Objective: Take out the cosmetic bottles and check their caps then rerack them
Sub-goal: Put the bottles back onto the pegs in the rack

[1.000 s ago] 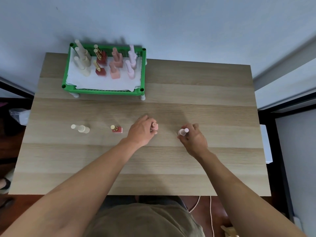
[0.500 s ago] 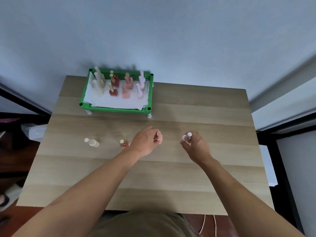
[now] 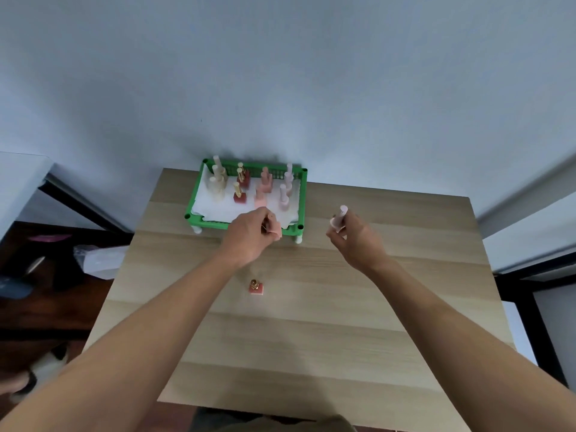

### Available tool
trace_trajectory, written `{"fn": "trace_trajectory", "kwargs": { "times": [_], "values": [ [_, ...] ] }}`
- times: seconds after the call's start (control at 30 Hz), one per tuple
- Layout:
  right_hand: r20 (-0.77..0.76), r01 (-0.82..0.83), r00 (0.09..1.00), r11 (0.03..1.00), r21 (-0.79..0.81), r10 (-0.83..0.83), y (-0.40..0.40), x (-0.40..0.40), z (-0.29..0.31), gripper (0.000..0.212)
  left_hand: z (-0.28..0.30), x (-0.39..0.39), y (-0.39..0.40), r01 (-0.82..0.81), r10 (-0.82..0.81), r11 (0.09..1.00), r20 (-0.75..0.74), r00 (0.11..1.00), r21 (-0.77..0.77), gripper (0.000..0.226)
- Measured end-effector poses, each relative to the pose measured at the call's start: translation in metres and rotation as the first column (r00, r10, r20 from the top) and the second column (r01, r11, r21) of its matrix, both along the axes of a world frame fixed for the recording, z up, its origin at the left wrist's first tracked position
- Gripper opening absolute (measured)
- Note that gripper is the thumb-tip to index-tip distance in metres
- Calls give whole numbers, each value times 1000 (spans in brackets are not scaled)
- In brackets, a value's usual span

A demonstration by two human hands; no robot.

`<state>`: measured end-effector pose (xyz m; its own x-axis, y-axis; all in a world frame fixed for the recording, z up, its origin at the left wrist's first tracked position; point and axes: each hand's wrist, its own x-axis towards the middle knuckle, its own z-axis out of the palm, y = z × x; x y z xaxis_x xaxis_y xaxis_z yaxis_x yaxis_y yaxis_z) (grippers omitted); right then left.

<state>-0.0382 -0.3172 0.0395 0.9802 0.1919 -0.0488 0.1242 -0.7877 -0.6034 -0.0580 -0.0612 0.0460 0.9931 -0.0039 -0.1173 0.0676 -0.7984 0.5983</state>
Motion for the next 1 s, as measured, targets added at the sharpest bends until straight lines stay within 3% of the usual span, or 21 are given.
{"fn": "trace_trajectory", "kwargs": {
  "times": [0.2, 0.33, 0.7, 1.0],
  "values": [
    [28, -23, 999, 1000, 5, 23, 28, 21, 14, 26, -2, 18, 40, -66, 64, 997, 28, 998, 43, 30],
    [-11, -16, 1000, 1000, 15, 16, 46, 37, 15, 22, -10, 33, 57, -95, 96, 995, 18, 995, -26, 25],
    [-109, 46, 993, 998, 42, -41, 89, 69, -4, 20, -42, 63, 69, -28, 36, 990, 54, 998, -141, 13],
    [-157, 14, 987, 1000, 5, -13, 112, 84, -28, 17, -68, 74, 65, -15, 23, 996, 96, 995, -84, 13]
  ]
}}
